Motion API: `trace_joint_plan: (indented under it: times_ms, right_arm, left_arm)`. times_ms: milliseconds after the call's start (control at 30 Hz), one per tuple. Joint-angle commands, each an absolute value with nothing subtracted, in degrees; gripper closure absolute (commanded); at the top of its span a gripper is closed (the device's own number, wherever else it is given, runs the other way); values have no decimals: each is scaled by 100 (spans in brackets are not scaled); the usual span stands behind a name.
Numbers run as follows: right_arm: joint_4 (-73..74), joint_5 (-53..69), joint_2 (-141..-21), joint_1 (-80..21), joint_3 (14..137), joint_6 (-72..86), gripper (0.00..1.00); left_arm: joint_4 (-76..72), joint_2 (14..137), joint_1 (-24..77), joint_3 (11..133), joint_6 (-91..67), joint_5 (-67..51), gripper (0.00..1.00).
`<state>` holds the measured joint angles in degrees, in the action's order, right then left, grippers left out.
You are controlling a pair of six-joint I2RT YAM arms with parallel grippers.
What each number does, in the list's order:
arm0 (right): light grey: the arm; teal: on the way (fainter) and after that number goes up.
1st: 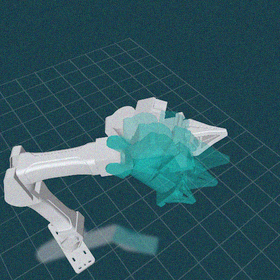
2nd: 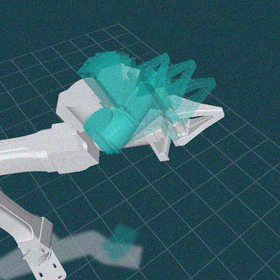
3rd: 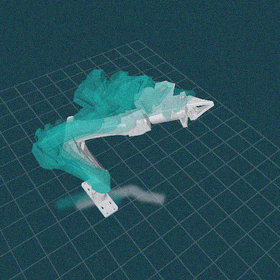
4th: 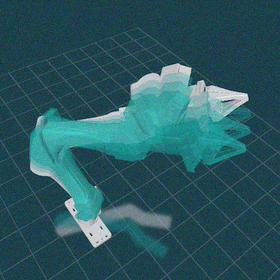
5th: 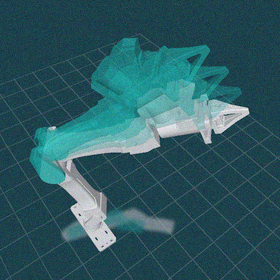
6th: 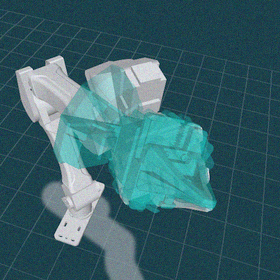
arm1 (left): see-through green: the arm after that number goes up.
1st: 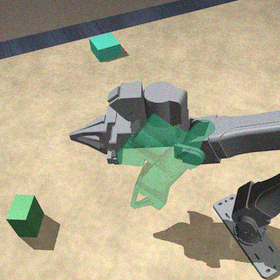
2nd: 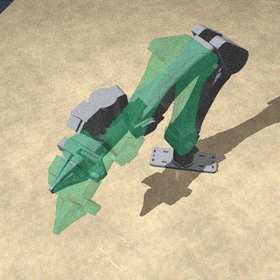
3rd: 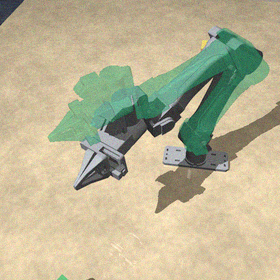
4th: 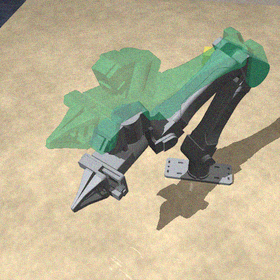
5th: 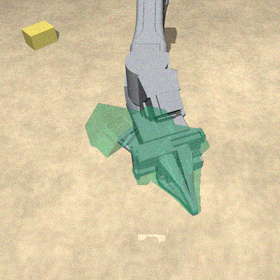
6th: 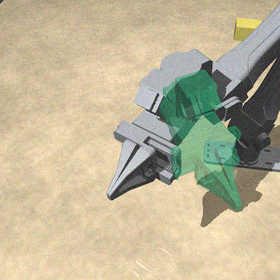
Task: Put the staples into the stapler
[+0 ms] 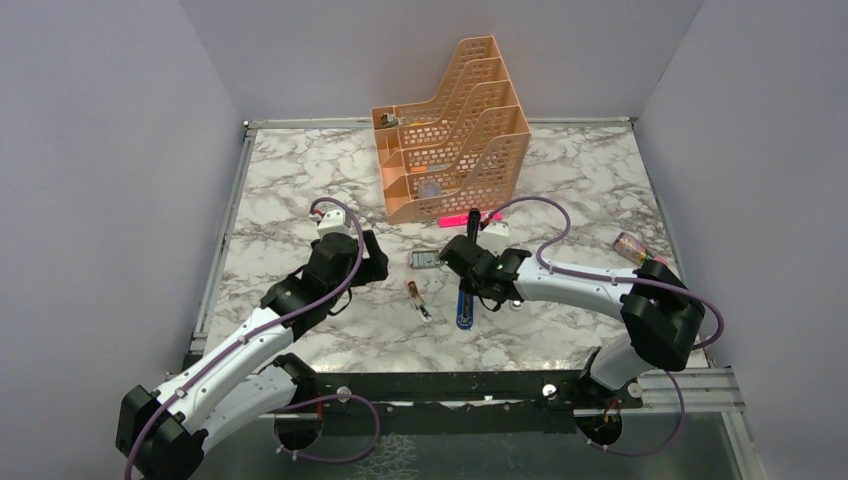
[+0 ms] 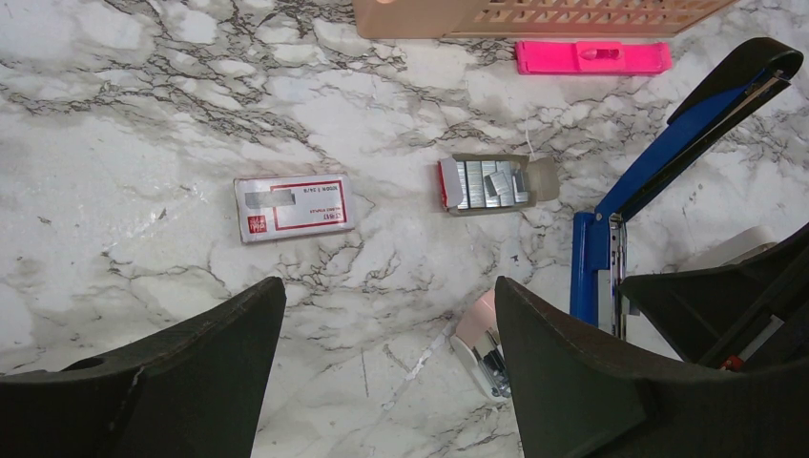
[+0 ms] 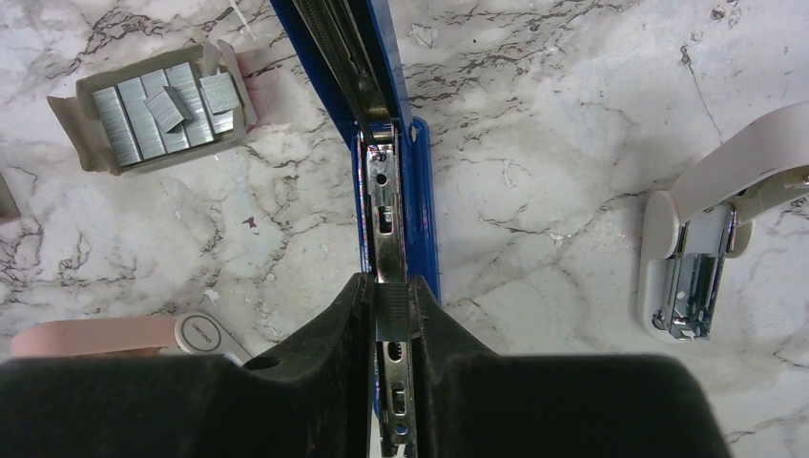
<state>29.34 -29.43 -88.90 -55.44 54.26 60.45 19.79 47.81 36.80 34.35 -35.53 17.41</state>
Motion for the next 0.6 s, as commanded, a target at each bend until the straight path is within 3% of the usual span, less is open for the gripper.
trace_joint_plan:
  times_ms: [0,567]
  right_arm:
    - [2802,-3183,-8901,-5580,5494,5969,81]
    - [2742,-3089,-9055,-5576,5496,5837,81]
  left_arm:
    - [1870,4787,3647,3418,-3516,1716,19]
    - [1872,4755,3647,3401,-3516,1731,18]
